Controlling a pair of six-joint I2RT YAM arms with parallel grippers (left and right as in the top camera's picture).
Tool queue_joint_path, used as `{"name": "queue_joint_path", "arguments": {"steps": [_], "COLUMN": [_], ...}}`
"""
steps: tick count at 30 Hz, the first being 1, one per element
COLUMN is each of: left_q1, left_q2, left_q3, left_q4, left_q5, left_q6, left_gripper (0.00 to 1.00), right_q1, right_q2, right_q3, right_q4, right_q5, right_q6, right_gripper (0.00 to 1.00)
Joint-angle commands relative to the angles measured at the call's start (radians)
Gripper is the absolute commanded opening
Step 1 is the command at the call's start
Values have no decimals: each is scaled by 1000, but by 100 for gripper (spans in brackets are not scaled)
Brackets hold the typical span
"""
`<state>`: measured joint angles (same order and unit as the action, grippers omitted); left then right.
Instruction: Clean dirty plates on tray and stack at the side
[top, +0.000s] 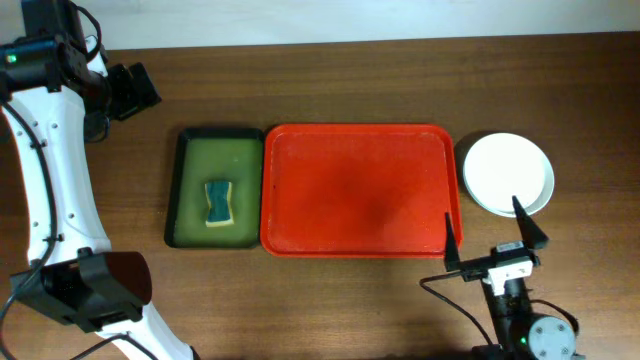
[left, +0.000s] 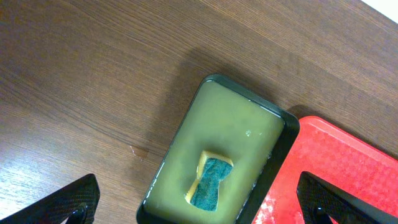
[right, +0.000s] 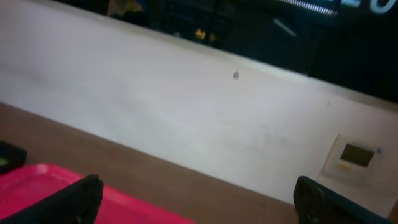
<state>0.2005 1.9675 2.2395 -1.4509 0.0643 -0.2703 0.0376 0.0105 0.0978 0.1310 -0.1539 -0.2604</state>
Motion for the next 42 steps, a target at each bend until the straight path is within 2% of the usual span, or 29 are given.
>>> {"name": "queue_joint_path", "arguments": {"steps": [1,4,6,7,29,32,34,40,42], "left_q1": [5,5,5,5,-17,-154,-200,-204,-204], "left_q2": [-4,-4,-4,-4,-11,-97,-177,-527,-625], "left_q3": [5,5,5,5,6,6,6,5,4], "left_q4": [2,2,2,2,2,1,1,1,-45], "left_q5": [7,7,7,7,7,7,7,7,-30], "left_q6": [-6,-6,-6,-6,-6,-6,-6,-6,-5], "left_gripper": [100,99,99,100,99,100,99,99,99], "right_q1": [-5,-5,-5,-5,-5,-5,-5,-5,-5], "right_q2": [-6,-6,-6,-6,-5,-5,-5,-4,-4], "right_q3": [-90,-92,-92,-92,-92,-92,-92,-92,-92], "right_q4": [67,-26,-178,-216,-213,-213,-213,-213,-213], "right_q5": [19,51,170,169,166,166,166,166,166], "right_q6": [37,68,265,277,277,277,277,277,277], "right_gripper": [99,99,99,99,99,99,98,99,99]}}
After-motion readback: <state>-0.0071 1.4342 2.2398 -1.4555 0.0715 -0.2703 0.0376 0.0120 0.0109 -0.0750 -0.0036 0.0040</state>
